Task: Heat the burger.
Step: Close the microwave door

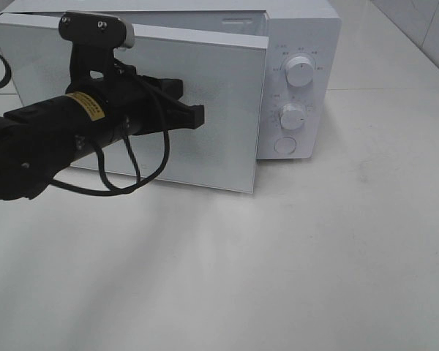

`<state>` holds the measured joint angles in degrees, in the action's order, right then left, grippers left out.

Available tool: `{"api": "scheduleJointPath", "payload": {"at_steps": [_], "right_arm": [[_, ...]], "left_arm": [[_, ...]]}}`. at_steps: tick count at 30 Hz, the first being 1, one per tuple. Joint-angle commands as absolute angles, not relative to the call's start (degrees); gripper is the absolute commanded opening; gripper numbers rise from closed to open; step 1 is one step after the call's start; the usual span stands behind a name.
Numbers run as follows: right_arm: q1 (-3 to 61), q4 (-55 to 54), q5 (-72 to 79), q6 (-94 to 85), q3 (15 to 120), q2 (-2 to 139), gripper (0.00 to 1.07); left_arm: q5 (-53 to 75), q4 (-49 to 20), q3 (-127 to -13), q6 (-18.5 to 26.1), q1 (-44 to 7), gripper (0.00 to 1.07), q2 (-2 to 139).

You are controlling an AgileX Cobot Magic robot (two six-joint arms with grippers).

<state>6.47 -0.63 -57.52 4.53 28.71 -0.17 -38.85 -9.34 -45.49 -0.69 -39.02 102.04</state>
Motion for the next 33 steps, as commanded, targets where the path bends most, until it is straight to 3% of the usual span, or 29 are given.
{"api": "scheduleJointPath", "payload": {"at_steps": [1, 30, 33], "right_arm": [[6.07, -0.92, -57.07, 4.18, 28.53, -1.89, 0.75], [6.07, -0.97, -57.07, 4.18, 28.53, -1.89, 0.75], [6.07, -0.97, -57.07, 4.18, 28.53, -1.89, 0.75]], "left_arm": [[-36.61, -12.2, -49.62, -0.29, -39.48, 0.0, 104.16], [-33.69, -14.32, -65.26, 0.0, -39.42, 0.0, 114.65], [-33.58, -17.76, -68.01, 3.67, -39.42, 0.0, 115.97]]}}
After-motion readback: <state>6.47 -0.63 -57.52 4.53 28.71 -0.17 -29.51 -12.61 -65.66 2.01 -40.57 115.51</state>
